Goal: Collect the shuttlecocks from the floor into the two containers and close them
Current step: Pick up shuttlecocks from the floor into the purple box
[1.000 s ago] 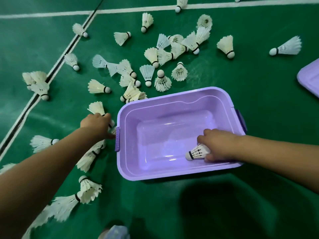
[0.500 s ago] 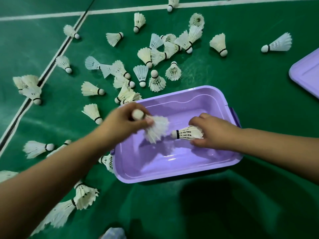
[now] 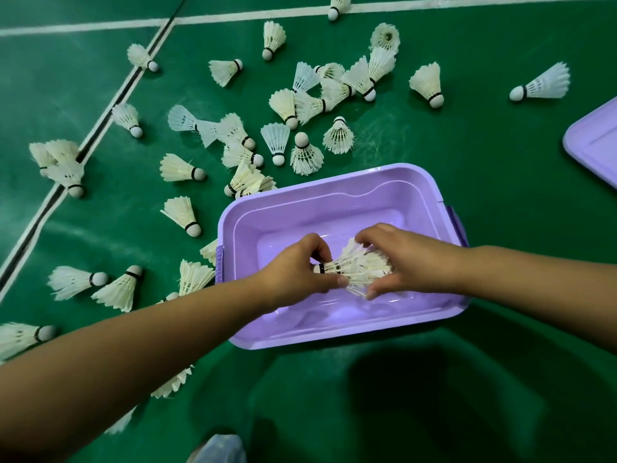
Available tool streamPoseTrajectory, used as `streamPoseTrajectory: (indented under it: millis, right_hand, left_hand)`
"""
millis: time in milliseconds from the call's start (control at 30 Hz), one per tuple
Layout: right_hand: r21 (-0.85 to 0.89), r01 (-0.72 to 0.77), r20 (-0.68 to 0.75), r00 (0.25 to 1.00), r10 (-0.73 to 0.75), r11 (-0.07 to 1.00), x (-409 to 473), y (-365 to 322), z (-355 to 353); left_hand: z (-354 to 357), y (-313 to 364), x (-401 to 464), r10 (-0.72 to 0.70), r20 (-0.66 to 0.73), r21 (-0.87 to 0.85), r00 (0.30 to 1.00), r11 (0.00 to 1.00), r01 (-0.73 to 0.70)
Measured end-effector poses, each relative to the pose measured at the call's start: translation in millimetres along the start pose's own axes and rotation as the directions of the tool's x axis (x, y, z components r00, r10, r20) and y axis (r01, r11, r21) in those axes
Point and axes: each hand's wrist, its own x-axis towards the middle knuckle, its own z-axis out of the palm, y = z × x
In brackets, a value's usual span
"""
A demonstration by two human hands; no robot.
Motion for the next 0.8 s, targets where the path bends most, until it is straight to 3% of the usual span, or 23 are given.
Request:
streamPoseTrajectory:
  millis: [133,233,300,367,433,500,533,600,667,700,800]
  right_hand:
    - [0.169,-0.091,0.127,0.989,0.070,0.981,-7,5,-1]
    - [0.096,-0.080,0.129,0.989,0.068,0.992,0,5,4]
    - [0.031,-0.085,0.057,0.995,0.083,0.996,7,5,5]
    - [-0.021,-0.096,0.039,0.995,0.096,0.995,13,5,3]
    - [-0.051,-0.106,0.036,0.994,0.108,0.993,11,8,1]
    - [-0.080,-0.110,0.031,0.993,0.113,0.991,9,12,1]
    - [-0.097,-0.108,0.041,0.993,0.112,0.989,10,13,3]
    - [-0.116,-0.113,0.063,0.991,0.121,0.987,10,14,6]
    - [-0.127,-0.118,0.072,0.989,0.127,0.985,10,15,8]
    - [-0.130,-0.118,0.074,0.989,0.128,0.984,9,15,9]
    - [-0.127,-0.123,0.078,0.988,0.133,0.984,9,16,11]
  left_hand:
    - [9,3,4,-0.007,-0.007,-0.074,1.000,0.997,0.006]
    - [11,3,4,0.001,0.022,-0.004,1.000,1.000,-0.001]
    - [2,1,4,0.078,0.046,0.145,0.996,0.986,-0.084]
    - [-25,-5,1,0.285,-0.103,0.387,0.953,0.894,-0.225]
    - [-65,-17,-4,0.433,-0.426,0.501,0.794,0.844,-0.191]
    - [-107,-49,-7,0.308,-0.731,0.404,0.609,0.914,0.022]
    - [-124,-71,-6,0.178,-0.803,0.316,0.570,0.936,0.153]
    - [-134,-114,-3,-0.147,-0.767,0.199,0.624,0.871,0.449]
    - [-123,-145,-1,-0.471,-0.560,0.118,0.682,0.769,0.628]
    - [-117,-153,-2,-0.559,-0.443,0.093,0.701,0.748,0.657]
    - [-108,-165,0,-0.501,-0.277,0.276,0.820,0.776,0.567]
